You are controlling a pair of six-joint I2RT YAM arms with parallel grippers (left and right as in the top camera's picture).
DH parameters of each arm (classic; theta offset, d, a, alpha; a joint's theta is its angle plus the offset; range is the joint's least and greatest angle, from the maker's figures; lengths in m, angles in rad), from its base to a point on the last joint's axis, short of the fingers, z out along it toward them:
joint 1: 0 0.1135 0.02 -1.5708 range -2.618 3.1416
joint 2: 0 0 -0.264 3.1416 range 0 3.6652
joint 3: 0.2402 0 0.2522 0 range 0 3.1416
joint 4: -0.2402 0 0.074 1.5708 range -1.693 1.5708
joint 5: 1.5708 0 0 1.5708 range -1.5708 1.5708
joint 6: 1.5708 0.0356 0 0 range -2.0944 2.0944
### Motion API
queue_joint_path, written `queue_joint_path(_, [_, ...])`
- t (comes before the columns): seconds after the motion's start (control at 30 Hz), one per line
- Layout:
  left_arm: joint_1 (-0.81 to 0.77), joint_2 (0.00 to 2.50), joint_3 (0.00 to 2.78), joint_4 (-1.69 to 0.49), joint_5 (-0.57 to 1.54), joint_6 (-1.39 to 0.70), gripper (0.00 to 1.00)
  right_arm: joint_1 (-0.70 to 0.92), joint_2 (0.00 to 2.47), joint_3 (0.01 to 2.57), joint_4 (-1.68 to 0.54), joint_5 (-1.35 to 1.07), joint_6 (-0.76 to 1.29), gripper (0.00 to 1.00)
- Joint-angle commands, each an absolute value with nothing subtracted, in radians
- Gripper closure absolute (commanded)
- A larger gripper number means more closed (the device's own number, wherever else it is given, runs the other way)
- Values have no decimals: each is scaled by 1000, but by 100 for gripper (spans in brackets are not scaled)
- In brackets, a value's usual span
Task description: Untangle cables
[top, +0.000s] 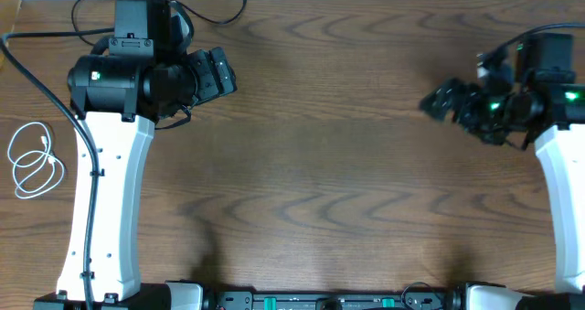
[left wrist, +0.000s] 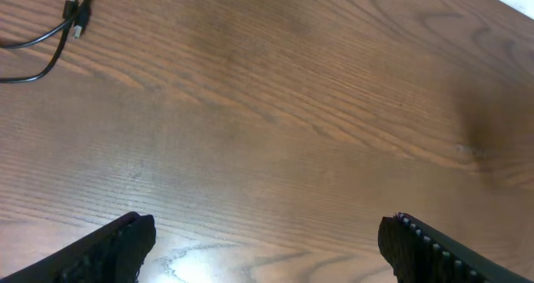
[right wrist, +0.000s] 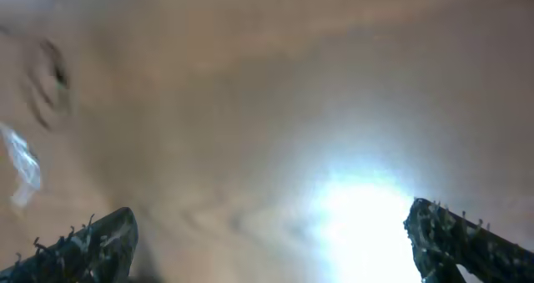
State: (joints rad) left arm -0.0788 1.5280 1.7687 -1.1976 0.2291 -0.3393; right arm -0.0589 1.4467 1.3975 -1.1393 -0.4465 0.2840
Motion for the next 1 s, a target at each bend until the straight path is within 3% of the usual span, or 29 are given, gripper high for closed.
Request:
queue_joint_path(0.0, [-76, 1523, 1777, -1201, 212, -329, 9, 22, 1431, 1402, -1236, -284, 267, 1])
queue_joint_path(0.2, [-76, 1523, 1777, -1201, 212, -329, 9, 137, 1348, 1402, -1335, -175, 265, 1])
queue_joint_path(0.43, [-76, 1523, 1777, -1201, 212, -329, 9, 305, 1060, 1402, -1370, -29, 265, 1])
queue_joint_path(0.7, [-76, 1523, 1777, -1200, 212, -329, 9, 322, 727, 1402, -1419, 46, 265, 1])
queue_joint_path(0.97, [-76, 1523, 1777, -1200, 212, -329, 9, 322, 618, 1402, -1470, 38, 265, 1])
